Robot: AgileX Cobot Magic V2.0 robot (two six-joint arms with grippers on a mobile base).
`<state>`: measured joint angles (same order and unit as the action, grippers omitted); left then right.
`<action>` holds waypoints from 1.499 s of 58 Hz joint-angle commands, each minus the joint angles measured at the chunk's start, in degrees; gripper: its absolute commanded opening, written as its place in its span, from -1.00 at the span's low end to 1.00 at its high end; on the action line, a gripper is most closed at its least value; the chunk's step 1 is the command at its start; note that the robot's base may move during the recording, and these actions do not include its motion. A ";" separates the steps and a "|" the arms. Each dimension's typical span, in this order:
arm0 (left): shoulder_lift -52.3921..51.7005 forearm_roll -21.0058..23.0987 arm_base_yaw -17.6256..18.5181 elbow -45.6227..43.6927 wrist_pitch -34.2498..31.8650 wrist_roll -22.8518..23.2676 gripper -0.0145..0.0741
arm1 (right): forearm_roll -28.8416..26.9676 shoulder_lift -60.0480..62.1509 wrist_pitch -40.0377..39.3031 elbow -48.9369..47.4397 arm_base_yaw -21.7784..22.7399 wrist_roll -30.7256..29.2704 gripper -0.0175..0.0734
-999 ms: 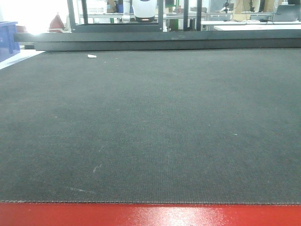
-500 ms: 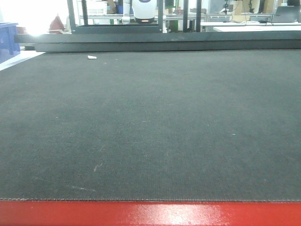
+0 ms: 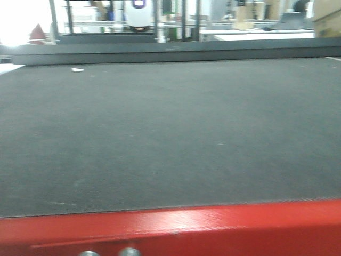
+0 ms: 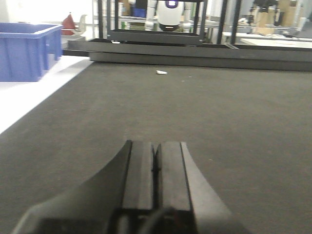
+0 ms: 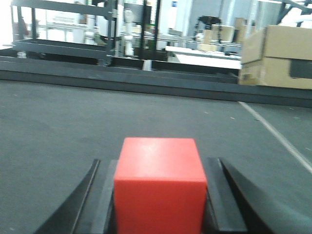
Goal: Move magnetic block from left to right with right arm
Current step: 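Drive the base away from the table holding the cube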
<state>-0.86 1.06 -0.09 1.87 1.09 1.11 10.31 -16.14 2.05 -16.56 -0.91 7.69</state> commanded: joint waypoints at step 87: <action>-0.56 0.20 0.16 0.40 -4.48 0.10 -0.94 | 0.72 -0.42 -5.34 -1.69 0.31 -0.37 -0.01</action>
<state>-0.86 1.06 -0.09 1.87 1.09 1.11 10.31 -16.14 2.05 -16.56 -0.91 7.59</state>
